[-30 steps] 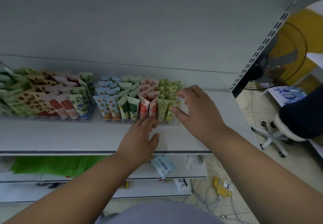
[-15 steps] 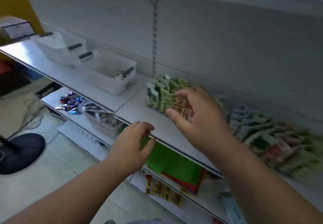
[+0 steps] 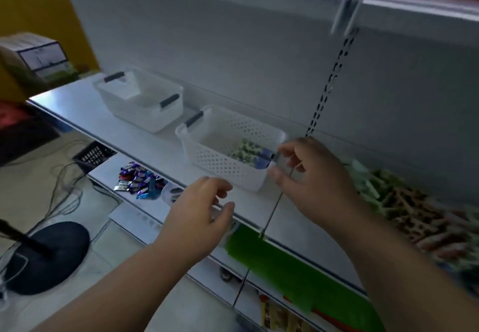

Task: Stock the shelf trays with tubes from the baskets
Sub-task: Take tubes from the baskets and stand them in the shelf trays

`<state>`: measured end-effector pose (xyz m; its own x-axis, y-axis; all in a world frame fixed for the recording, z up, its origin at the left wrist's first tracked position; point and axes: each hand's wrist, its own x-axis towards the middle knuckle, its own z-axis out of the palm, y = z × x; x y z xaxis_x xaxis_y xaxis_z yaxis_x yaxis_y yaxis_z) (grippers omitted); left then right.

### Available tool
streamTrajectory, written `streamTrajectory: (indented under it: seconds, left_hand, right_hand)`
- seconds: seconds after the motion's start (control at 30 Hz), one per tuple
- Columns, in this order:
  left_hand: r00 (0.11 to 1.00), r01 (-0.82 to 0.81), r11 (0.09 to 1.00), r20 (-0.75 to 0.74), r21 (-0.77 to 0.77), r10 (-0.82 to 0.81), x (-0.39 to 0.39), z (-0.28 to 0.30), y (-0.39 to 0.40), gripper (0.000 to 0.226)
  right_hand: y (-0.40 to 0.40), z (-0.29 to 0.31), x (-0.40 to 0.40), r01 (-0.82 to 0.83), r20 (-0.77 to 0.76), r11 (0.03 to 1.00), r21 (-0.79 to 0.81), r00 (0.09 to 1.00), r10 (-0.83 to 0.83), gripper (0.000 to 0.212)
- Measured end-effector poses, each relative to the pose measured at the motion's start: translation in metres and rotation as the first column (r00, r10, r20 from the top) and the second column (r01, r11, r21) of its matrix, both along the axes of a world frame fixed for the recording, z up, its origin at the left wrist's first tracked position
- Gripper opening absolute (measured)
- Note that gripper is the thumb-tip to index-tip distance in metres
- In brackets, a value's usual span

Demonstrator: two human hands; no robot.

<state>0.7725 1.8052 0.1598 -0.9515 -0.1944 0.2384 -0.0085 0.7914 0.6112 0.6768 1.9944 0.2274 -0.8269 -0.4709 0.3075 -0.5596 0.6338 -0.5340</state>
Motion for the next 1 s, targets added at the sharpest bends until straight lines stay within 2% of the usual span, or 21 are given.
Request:
streamTrajectory:
  seconds: [0.13, 0.27, 0.4, 0.57, 0.73, 0.8, 0.9, 0.97, 1.0]
  left_hand:
    - [0.999, -0.032, 0.999, -0.004, 0.043, 0.032, -0.034, -0.005, -0.015, 0.025]
    - [0.999, 0.033, 0.999, -0.044, 0.030, -0.032, -0.052, 0.002, -0.046, 0.021]
    - [0.988, 0.112, 0.993, -0.113, 0.039, -0.107, -0.085, 0.010, -0.079, 0.021]
    - [0.941, 0.328, 0.945, -0.095, 0.014, -0.325, -0.132, 0.010, -0.123, 0.015]
    - [0.854, 0.509, 0.860, -0.113, -0.014, -0.507, -0.174, 0.008, -0.153, 0.015]
    - [0.840, 0.540, 0.842, -0.068, -0.009, -0.539, -0.182, 0.009, -0.158, 0.015]
    - [0.821, 0.571, 0.821, -0.019, -0.006, -0.571, -0.193, 0.013, -0.161, 0.014]
    - [0.809, 0.588, 0.809, -0.022, -0.007, -0.588, -0.206, 0.016, -0.159, 0.013]
    - [0.810, 0.585, 0.811, -0.030, 0.009, -0.585, -0.213, 0.017, -0.155, 0.013]
  right_hand:
    - [-0.030, -0.013, -0.056, -0.054, -0.002, 0.994, 0.096, 0.999, 0.054, 0.025]
    - [-0.069, -0.029, -0.105, -0.141, 0.117, 0.944, 0.297, 0.987, 0.110, 0.015]
    - [-0.105, -0.054, -0.137, -0.279, 0.236, 0.743, 0.609, 0.957, 0.166, 0.008]
    - [-0.124, -0.069, -0.144, -0.263, 0.216, 0.517, 0.814, 0.965, 0.150, 0.021]
    - [-0.147, -0.077, -0.148, -0.196, 0.263, 0.544, 0.816, 0.964, -0.048, 0.013]
    - [-0.152, -0.078, -0.147, -0.199, 0.296, 0.529, 0.825, 0.949, -0.106, 0.007]
    - [-0.146, -0.070, -0.145, -0.159, 0.298, 0.546, 0.822, 0.938, -0.176, 0.015]
    - [-0.134, -0.052, -0.136, 0.024, 0.227, 0.712, 0.702, 0.939, -0.256, 0.016]
    - [-0.125, -0.043, -0.130, 0.168, 0.170, 0.807, 0.566, 0.934, -0.314, 0.019]
